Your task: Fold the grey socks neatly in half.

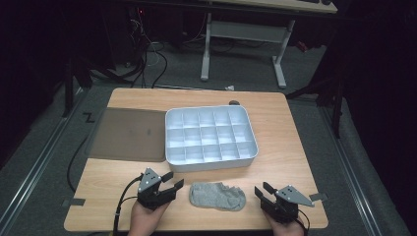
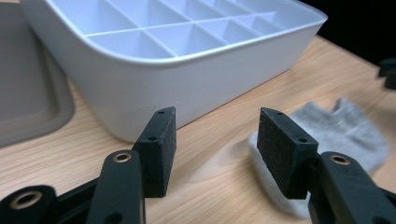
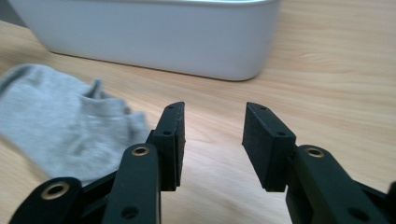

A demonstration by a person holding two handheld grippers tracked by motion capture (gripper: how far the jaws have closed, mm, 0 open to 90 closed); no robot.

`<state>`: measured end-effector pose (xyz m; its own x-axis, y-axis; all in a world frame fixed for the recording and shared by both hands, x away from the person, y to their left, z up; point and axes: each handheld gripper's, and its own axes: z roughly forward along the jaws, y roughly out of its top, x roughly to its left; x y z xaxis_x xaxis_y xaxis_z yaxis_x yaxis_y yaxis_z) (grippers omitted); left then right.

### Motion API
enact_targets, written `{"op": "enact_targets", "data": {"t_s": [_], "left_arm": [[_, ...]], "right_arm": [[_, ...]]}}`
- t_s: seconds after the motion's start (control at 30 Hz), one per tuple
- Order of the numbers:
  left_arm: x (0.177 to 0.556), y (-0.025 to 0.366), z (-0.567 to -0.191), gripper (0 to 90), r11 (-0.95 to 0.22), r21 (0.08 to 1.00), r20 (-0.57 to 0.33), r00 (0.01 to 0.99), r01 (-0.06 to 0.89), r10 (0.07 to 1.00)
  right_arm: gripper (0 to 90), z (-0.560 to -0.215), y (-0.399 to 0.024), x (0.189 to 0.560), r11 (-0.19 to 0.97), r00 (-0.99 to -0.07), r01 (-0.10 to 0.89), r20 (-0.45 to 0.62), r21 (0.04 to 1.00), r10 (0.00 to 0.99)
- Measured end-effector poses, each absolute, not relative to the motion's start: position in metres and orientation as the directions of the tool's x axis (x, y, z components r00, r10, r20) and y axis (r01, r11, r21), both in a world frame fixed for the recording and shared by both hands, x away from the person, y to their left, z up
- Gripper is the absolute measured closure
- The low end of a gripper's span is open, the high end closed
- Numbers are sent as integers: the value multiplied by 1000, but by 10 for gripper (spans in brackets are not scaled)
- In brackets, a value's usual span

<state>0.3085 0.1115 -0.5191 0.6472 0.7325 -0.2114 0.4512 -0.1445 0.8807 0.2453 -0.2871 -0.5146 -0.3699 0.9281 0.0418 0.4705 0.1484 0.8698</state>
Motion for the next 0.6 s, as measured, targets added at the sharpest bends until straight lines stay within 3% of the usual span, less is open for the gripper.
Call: {"op": "enact_targets", "data": {"t_s": [0.17, 0.33, 0.53, 0.6], "left_arm": [[308, 107, -520, 462, -155, 878, -204, 649, 452, 733], [305, 100, -521, 400, -192, 876, -170, 657, 442, 734], [305, 102, -522, 406, -200, 861, -195, 668, 467, 718], [305, 104, -522, 453, -199, 856, -210, 673, 478, 710]], "right_arm": [[632, -515, -293, 245, 141, -334, 481, 32, 865, 942], [601, -519, -289, 243, 153, -350, 491, 33, 858, 936], [547, -521, -288, 245, 153, -362, 503, 47, 850, 931], [540, -521, -288, 246, 147, -363, 504, 54, 851, 930]]}}
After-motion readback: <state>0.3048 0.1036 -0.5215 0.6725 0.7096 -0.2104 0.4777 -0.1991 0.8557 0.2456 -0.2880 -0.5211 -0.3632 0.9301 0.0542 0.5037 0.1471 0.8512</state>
